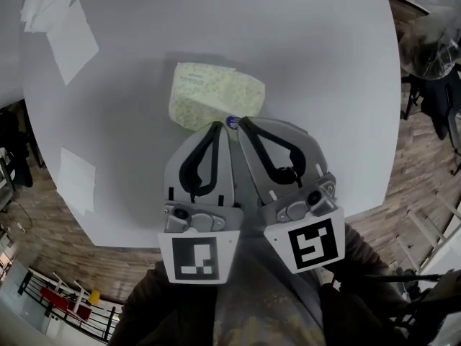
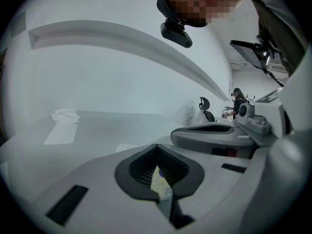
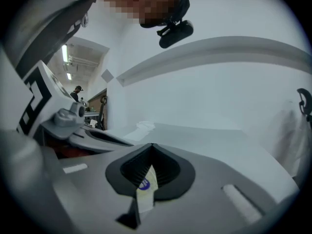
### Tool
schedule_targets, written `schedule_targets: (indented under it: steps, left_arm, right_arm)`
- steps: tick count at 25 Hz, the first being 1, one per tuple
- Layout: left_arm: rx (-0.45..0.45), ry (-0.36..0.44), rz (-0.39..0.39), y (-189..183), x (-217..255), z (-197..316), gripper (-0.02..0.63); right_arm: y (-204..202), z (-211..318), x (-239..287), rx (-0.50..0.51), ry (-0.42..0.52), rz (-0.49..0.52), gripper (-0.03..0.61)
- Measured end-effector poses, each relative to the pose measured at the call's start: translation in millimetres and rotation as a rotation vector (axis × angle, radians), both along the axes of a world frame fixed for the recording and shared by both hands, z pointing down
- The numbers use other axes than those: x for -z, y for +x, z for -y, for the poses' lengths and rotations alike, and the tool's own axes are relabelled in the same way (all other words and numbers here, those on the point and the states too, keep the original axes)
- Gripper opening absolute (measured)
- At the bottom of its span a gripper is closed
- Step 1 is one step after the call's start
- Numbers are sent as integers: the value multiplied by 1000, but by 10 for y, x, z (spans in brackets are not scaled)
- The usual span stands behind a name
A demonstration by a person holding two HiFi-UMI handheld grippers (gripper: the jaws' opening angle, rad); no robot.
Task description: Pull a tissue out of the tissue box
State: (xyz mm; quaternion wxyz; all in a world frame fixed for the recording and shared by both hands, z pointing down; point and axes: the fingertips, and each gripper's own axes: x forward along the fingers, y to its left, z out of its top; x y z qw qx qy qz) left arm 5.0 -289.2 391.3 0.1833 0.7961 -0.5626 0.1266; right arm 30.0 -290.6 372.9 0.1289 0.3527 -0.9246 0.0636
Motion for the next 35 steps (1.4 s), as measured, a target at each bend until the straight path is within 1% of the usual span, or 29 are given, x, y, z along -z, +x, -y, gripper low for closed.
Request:
schedule_targets:
  steps: [3, 5, 12, 16, 19, 21, 25, 28, 30, 35]
  left_arm:
    - [1, 1, -2, -8, 12, 18, -1]
    - [2, 10, -11, -11, 69, 31, -2]
    - [8, 70, -42, -66, 415, 0, -2]
    - [35, 116, -51, -287, 640, -141, -2]
    - [72, 152, -55, -614, 803, -303, -2]
    - [88, 169, -51, -886, 913, -459, -2]
    - [147, 200, -16, -1586, 1122, -845, -2]
    - [243, 233, 16, -2204, 1255, -1175, -2]
    - [303, 243, 31, -2579, 1321, -1419, -2]
    - [415, 250, 73, -3331, 1423, -1991, -2]
  right_arm:
    - [-120, -98, 251, 71, 28, 62, 2]
    - [-180, -152, 422, 100, 43, 88, 2]
    - [-294, -237, 960, 131, 110, 131, 2]
    - [-500, -333, 1206, 160, 158, 126, 2]
    - [-767, -367, 1313, 171, 168, 116, 2]
    - [-984, -383, 1379, 160, 176, 109, 2]
    - [-1517, -447, 1515, 146, 196, 112, 2]
    - [-2046, -541, 1619, 184, 228, 135, 2]
    - [-2432, -666, 1659, 222, 232, 158, 2]
    - [-3346, -1079, 1661, 333, 227, 207, 2]
